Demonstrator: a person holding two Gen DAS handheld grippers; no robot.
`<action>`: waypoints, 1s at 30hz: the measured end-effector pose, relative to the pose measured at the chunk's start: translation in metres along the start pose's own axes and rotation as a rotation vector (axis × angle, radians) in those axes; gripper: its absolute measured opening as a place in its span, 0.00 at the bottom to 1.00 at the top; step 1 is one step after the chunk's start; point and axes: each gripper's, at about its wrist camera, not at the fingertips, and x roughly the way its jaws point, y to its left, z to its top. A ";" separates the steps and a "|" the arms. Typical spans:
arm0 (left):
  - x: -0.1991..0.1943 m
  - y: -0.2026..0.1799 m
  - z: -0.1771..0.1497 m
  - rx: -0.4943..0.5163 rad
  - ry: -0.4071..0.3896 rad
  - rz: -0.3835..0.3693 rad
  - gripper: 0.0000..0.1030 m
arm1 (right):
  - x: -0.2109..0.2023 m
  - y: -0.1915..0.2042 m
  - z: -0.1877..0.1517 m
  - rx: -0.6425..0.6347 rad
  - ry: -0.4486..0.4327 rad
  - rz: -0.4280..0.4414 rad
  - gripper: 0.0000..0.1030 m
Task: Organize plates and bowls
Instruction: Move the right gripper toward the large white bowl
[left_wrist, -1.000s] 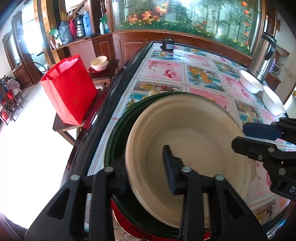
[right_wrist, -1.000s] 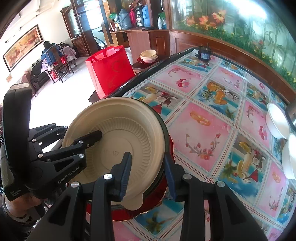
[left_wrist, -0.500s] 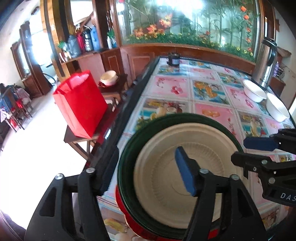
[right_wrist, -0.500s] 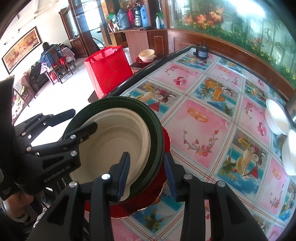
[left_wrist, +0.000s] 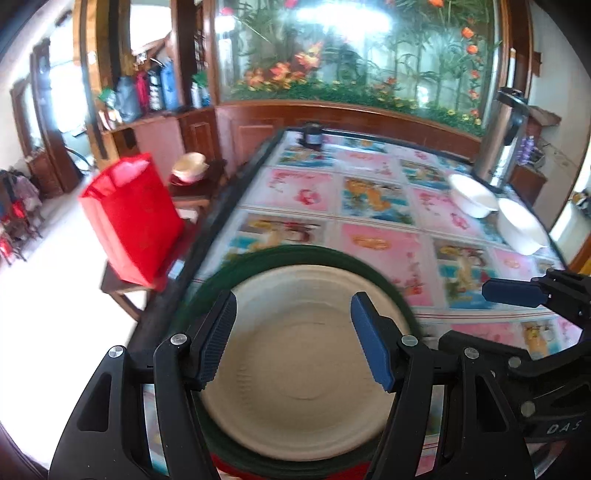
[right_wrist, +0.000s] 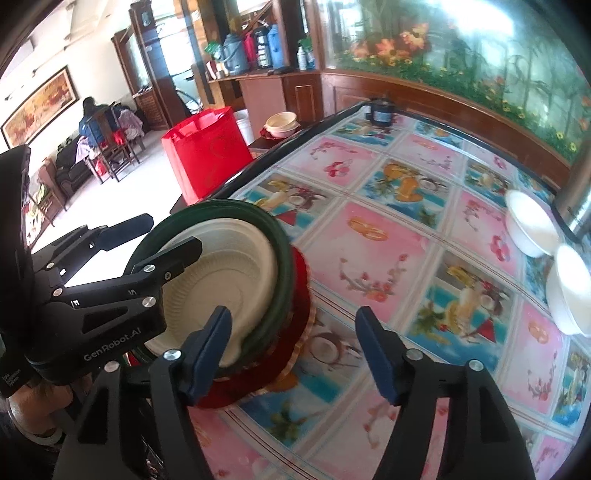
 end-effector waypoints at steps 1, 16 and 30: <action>0.002 -0.006 0.000 -0.003 0.009 -0.022 0.63 | -0.005 -0.008 -0.003 0.018 -0.010 -0.004 0.78; 0.018 -0.114 0.009 0.112 0.023 -0.148 0.63 | -0.053 -0.124 -0.058 0.253 -0.035 -0.132 0.80; 0.052 -0.227 0.024 0.254 0.073 -0.233 0.63 | -0.086 -0.233 -0.091 0.405 -0.018 -0.247 0.80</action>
